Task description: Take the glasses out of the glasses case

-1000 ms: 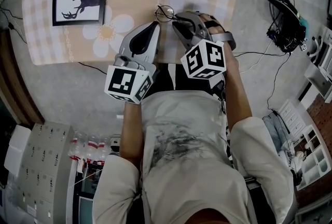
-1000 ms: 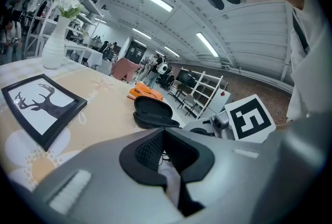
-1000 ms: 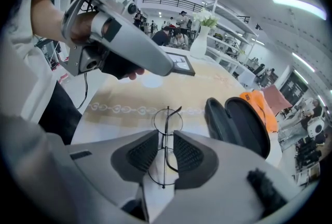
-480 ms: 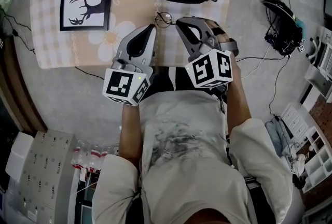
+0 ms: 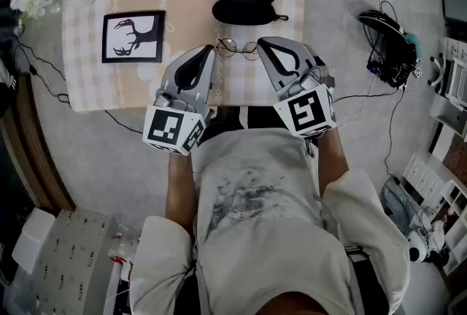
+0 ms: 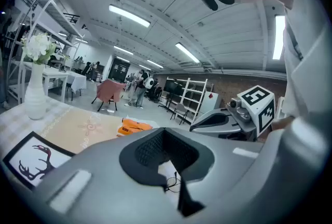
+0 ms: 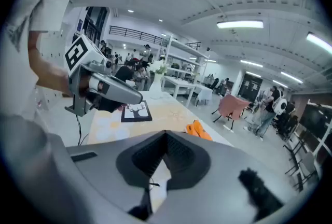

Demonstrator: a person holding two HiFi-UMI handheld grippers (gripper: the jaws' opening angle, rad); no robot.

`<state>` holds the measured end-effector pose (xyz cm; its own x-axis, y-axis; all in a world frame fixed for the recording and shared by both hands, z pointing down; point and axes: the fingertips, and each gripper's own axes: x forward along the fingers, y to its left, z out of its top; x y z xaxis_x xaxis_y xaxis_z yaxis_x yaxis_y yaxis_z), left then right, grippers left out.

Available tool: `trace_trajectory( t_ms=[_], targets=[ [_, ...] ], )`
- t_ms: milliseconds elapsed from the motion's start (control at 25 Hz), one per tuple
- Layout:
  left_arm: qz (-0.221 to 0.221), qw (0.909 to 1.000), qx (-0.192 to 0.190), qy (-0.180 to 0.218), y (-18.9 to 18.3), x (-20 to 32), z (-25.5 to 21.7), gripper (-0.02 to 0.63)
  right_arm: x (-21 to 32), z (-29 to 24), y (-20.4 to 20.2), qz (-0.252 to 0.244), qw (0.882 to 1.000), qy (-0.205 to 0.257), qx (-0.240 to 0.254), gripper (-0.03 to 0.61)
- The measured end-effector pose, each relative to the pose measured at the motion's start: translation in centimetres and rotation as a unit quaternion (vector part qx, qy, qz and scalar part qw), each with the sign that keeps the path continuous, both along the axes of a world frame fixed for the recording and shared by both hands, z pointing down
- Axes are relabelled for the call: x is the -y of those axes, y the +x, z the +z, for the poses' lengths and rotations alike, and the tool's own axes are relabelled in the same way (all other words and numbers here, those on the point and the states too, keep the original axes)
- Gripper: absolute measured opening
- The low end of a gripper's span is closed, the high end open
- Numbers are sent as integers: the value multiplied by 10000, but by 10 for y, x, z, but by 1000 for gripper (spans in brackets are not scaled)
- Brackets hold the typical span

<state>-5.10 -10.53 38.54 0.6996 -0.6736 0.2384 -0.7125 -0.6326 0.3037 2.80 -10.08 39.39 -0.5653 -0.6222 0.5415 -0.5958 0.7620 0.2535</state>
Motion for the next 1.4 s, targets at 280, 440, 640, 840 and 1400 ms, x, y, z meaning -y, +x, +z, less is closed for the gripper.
trace_trajectory(
  t_ms=[280,440,640,840,1400],
  targets=[
    [17,9995,-67,293,-7,-1,-31,6,-10,-29,13,381,9968,5,702,15],
    [68,9993,-77,352,-8,-6,-35,7,-17,-33,18,524,9937,-99,981,15],
    [134,9990,6,415,-6,-7,-37,7,-23,-34,22,576,9922,-190,1092,15],
    [160,9986,53,509,-4,-2,-42,7,-24,-34,21,630,9909,-184,1176,15],
    [251,9983,113,506,3,-5,-40,7,-27,-38,20,571,9912,-118,1187,15]
  ],
)
